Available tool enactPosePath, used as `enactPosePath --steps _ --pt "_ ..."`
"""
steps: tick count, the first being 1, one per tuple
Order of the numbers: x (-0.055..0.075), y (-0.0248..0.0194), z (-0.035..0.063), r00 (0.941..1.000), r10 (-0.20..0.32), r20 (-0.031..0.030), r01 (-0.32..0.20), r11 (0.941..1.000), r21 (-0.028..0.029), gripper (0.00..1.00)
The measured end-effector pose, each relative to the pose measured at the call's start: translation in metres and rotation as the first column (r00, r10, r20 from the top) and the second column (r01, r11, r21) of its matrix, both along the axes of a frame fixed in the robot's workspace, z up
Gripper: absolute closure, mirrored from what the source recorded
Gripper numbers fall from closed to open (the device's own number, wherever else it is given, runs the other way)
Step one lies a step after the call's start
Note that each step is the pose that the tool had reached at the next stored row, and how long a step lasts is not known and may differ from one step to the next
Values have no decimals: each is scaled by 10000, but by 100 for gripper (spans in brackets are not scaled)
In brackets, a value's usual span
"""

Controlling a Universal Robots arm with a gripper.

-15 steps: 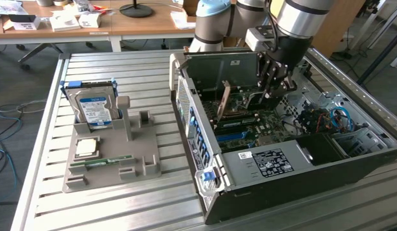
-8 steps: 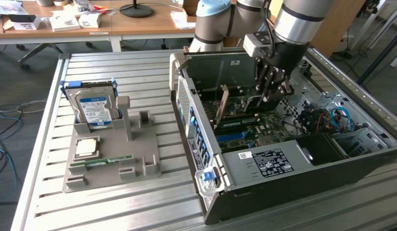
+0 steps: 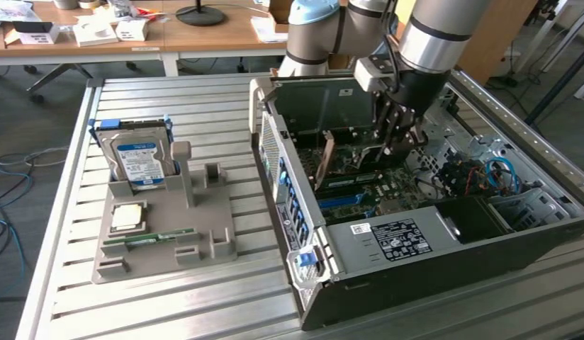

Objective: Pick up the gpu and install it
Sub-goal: 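Insert the gpu into the slot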

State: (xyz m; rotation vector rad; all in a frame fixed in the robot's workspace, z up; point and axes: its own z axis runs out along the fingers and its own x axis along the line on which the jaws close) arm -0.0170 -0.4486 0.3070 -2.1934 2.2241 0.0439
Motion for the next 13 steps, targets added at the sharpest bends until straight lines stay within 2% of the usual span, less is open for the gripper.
enactPosePath --steps 13 --pt "-44 0 -153 10000 7 78 -7 10000 0 74"
